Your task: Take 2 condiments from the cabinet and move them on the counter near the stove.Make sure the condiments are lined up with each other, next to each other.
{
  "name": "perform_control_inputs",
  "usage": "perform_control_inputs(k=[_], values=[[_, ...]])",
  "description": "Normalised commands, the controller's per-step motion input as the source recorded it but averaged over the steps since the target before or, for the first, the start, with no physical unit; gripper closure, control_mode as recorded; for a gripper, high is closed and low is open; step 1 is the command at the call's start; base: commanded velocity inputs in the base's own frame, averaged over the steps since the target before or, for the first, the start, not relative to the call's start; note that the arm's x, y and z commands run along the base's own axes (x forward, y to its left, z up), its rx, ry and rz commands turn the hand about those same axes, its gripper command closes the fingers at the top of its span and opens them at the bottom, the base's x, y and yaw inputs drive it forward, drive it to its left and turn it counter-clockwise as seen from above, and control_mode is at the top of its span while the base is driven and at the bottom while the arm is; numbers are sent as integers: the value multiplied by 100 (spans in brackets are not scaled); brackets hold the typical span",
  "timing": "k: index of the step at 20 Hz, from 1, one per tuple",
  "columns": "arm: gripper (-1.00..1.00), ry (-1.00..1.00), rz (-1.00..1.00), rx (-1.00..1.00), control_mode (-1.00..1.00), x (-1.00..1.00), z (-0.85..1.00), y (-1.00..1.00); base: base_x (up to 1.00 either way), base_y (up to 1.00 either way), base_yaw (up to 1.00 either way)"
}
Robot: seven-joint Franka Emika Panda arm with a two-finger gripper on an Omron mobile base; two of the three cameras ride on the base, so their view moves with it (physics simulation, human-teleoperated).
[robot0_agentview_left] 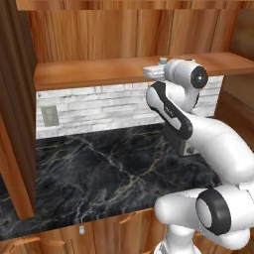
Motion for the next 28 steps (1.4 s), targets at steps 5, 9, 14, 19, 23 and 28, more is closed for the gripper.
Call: perform_control_inputs(k=[5, 9, 14, 19, 23, 28], values=[[100, -1, 9, 0, -100, -99, 0, -29, 0, 0, 0], [100, -3, 12, 0, -100, -100, -1, -22, 0, 0, 0], [100, -4, 15, 0, -100, -100, -8, -8, 0, 0, 0], [100, -8, 24, -2, -100, -100, -30, -1, 0, 0, 0], [100, -6, 26, -7, -100, -100, -43, 12, 0, 0, 0], [100, -3, 23, -11, -100, -100, -52, 36, 0, 0, 0]])
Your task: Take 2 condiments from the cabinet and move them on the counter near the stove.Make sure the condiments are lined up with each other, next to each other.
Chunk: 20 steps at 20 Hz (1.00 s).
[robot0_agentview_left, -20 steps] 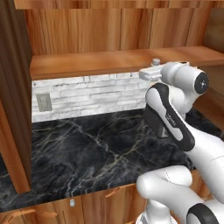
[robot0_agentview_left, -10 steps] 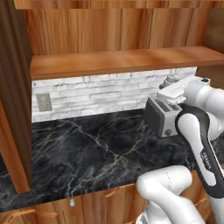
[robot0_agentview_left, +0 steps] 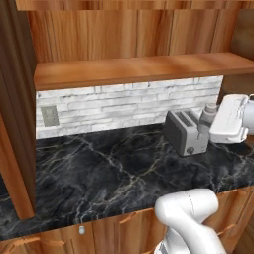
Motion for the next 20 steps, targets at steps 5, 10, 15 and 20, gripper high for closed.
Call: perform_control_inputs(k=[5, 10, 15, 20], values=[[100, 0, 0, 0, 100, 0, 0, 0, -100, 51, 16], [100, 0, 0, 0, 100, 0, 0, 0, -100, 48, 14], [100, 0, 0, 0, 100, 0, 0, 0, -97, 48, 23], [100, 0, 0, 0, 100, 0, 0, 0, -72, 65, 31]])
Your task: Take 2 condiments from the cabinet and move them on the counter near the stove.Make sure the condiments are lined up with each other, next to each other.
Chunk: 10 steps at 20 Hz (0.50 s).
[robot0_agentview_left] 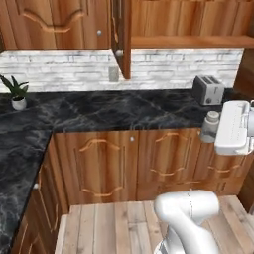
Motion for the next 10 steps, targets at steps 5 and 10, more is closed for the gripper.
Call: perform_control_inputs(k=[5, 10], values=[[100, 0, 0, 0, 100, 0, 0, 0, -64, 65, 35], [100, 0, 0, 0, 100, 0, 0, 0, -74, 41, 40]])
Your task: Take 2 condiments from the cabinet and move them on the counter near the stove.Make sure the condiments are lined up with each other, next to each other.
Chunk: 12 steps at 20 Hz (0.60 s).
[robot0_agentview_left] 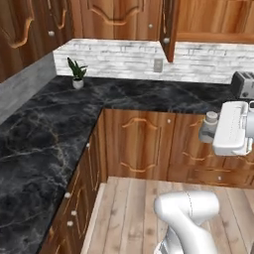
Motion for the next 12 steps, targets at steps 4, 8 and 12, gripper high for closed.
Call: perform_control_inputs(k=[4, 8, 12], values=[[100, 0, 0, 0, 100, 0, 0, 0, -75, 42, 40], [100, 0, 0, 0, 100, 0, 0, 0, -76, 43, 39], [100, 0, 0, 0, 100, 0, 0, 0, -80, 45, 37]])
